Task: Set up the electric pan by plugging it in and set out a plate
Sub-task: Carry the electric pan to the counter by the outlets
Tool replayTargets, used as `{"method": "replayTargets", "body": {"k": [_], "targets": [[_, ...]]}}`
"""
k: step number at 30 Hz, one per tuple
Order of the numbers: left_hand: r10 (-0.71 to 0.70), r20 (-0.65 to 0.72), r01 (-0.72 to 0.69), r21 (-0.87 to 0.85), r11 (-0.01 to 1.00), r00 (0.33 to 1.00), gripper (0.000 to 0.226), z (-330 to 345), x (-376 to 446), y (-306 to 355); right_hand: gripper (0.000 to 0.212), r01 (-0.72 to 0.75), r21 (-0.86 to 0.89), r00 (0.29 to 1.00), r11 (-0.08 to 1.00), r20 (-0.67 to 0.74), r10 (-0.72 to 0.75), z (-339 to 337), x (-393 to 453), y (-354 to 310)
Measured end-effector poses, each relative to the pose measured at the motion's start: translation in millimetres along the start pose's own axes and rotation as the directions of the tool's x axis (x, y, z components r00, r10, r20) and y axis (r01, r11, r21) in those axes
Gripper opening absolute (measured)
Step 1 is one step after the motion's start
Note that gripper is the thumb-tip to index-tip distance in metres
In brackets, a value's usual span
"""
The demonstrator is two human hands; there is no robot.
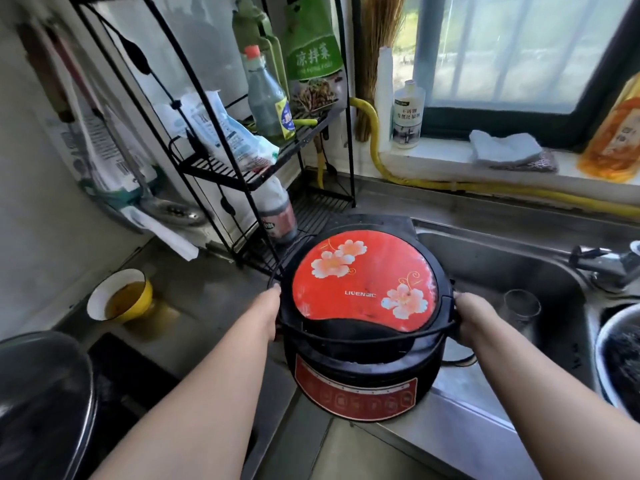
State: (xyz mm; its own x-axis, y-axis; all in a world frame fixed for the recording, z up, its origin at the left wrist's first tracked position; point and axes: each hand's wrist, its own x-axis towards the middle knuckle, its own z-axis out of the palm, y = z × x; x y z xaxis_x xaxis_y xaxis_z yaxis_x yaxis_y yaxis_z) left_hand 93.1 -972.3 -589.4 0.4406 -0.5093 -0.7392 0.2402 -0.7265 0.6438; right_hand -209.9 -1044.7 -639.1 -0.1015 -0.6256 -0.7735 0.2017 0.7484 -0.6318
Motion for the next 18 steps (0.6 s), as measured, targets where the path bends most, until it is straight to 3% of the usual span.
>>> {"method": "replayTargets", "body": {"k": [2,4,9,14,18], "targets": [[-0.016,0.091,0.018,-0.030,0.999,0.996,0.066,0,8,-1,0.035,-0.002,0.015,1.000,1.000,0.014,0.002,2,2,1],[-0.004,0.090,0.000,0.041,0.999,0.996,0.077,-1,12,-1,0.038,0.025,-0.002,0.999,1.000,-0.027,-0.025,4,-2,-2],[0.041,0.118,-0.058,0.149,0.987,0.992,0.082,-2,16,-1,0.078,0.076,-0.110,0.986,0.991,-0.137,-0.091,7,3,-10],[0.059,0.071,-0.071,0.181,0.981,0.996,0.084,3,17,-3,0.072,0.187,-0.210,0.954,0.960,-0.192,-0.228,8,3,-8],[0.069,0.075,-0.080,0.160,0.984,0.995,0.085,6,9,-9,0.075,0.181,-0.206,0.957,0.962,-0.190,-0.221,-5,-2,2]]}}
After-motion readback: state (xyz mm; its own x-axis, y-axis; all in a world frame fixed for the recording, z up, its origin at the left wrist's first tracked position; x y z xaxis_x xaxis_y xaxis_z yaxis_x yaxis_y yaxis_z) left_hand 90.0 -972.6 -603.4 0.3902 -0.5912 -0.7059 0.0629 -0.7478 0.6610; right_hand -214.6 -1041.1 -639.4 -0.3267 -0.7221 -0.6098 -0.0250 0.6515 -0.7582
